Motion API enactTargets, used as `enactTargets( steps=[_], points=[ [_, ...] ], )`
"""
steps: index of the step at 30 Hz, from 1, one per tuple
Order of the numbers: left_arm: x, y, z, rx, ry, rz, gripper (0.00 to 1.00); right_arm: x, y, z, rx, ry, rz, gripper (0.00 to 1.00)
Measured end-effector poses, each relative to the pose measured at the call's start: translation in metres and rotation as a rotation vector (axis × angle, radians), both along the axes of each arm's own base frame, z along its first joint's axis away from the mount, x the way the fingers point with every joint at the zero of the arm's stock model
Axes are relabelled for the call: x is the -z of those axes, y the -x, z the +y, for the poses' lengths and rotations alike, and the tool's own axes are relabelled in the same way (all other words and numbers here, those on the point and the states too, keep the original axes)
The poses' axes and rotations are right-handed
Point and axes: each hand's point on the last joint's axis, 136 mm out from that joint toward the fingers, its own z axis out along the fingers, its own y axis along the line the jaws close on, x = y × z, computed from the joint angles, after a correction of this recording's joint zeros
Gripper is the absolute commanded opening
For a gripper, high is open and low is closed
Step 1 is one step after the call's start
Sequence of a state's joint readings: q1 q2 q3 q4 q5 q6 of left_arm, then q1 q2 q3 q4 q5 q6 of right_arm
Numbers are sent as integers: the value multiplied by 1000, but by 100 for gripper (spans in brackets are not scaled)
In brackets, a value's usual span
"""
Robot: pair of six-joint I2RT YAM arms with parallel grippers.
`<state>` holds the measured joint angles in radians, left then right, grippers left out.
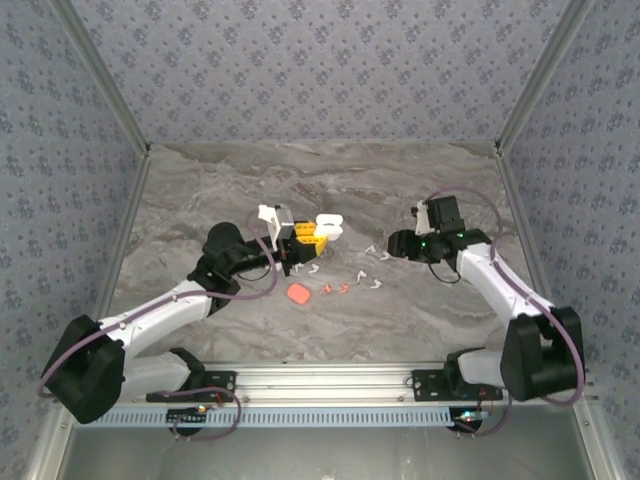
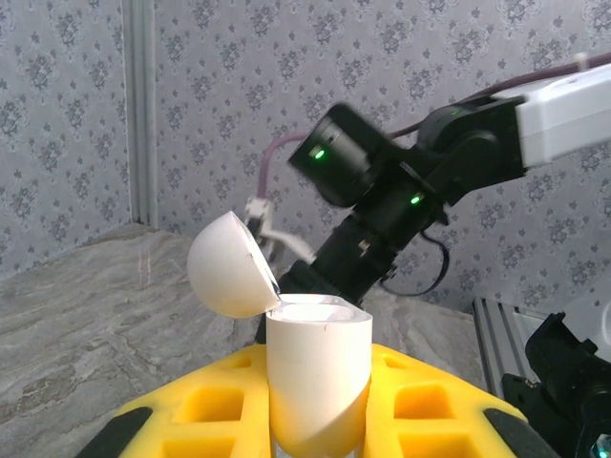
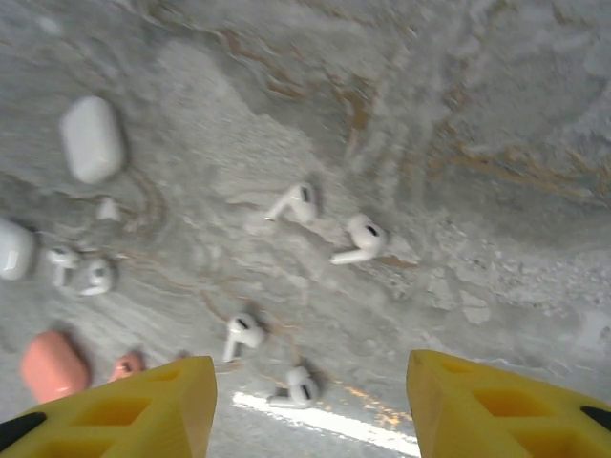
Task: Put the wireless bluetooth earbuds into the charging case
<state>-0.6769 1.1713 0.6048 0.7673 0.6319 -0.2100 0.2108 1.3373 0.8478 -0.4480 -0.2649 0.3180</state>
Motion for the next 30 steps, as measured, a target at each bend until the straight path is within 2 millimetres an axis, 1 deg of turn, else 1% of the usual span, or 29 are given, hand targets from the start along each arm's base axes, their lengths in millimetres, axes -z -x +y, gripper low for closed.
enactTargets(
  steps=[4,5,8,11,17,25,30],
  points=[
    [0,0,0,3,-1,0,0,37,-6,-3,11,45,100,51],
    [0,0,0,3,-1,1,0,43,-8,-3,12,55,117,50],
    [0,2,-1,5,-2,3,0,56,-17,0,7,76,142,48],
    [-1,3,-1,8,-1,1,0,62,-31,6,-4,87,142,47],
    [0,3,-1,8,-5,6,0,69,-44,15,-21,106,139,46],
    [3,4,0,5,-17,21,0,79,-42,20,-35,128,160,42],
    [6,3,0,4,-27,33,0,80,-44,21,-39,140,159,36]
  ],
)
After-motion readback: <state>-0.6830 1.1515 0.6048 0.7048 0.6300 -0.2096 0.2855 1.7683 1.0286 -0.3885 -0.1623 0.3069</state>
